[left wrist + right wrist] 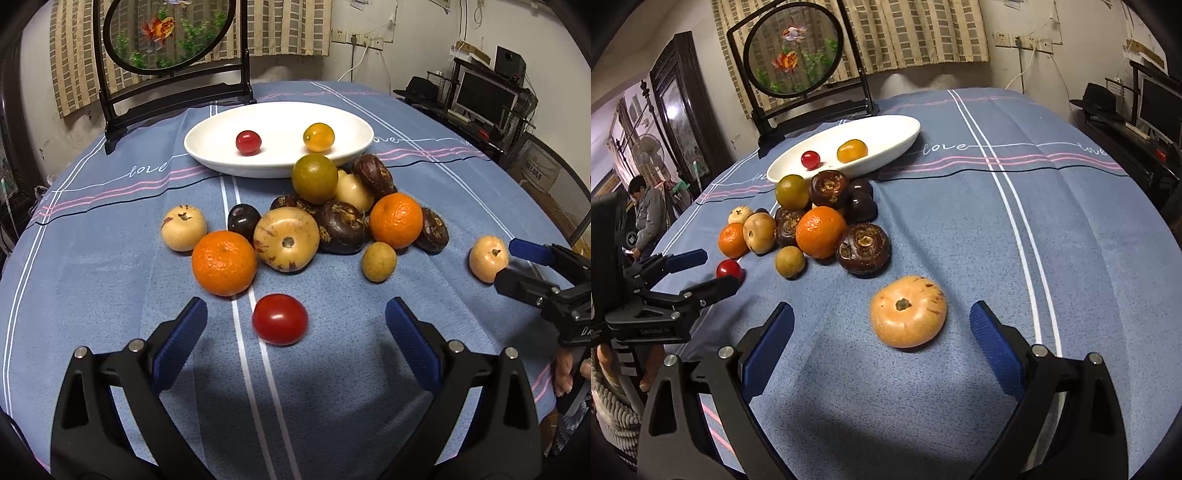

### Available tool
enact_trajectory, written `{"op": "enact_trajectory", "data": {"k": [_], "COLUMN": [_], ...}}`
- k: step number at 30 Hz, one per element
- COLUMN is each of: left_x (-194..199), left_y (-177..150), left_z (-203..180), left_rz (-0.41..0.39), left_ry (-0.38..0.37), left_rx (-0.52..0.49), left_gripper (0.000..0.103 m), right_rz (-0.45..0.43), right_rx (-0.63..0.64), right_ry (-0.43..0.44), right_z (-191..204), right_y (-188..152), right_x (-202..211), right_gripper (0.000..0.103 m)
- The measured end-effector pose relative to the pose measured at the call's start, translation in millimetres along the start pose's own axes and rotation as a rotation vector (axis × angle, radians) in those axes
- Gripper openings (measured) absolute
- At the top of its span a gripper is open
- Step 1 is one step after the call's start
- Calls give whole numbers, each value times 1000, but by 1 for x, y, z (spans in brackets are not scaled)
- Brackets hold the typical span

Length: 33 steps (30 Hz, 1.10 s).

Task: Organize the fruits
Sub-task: 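Grasp the second red cherry tomato with the left gripper while the right gripper grasps the tan round fruit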

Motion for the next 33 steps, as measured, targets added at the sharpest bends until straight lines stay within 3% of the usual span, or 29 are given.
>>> {"op": "enact_trajectory", "data": {"k": [7,9,10,11,12,13,19,33], "left_x": [-5,-8,-10,-13,-18,-21,-22,-19], "left_y": [0,0,0,-1,-1,-1,-1,-3], "left_z": [2,5,7,10,14,18,17,14], "left_rz": [29,42,51,66,94,108,100,86], "left_ry": [-20,-17,-20,-27,-41,-46,-45,-48], "left_rx": [19,36,49,64,86,105,106,97], "left_gripper": [95,84,70,48,35,33,33,33], "right_rz": [16,22,26,29,32,36,43,86], "right_rx": [-11,-16,-21,-23,-26,-30,-28,-31], "right_ry": [7,10,13,15,17,19,21,46], "right_z": [-2,-3,-4,-4,-4,-5,-5,-7], "right_y": [0,1,1,2,2,2,2,4], "right_x": [-2,-3,-4,-5,-5,-6,-6,-17], "right_gripper": [96,96,96,96,96,96,96,75]}}
Point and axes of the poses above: each gripper's, at about its wrist camera, not at the fingertips, and x roughly against the way its jaws point, z to its left, y to its top, the point moved 2 cm from there along -x, roughly the way its jaws point
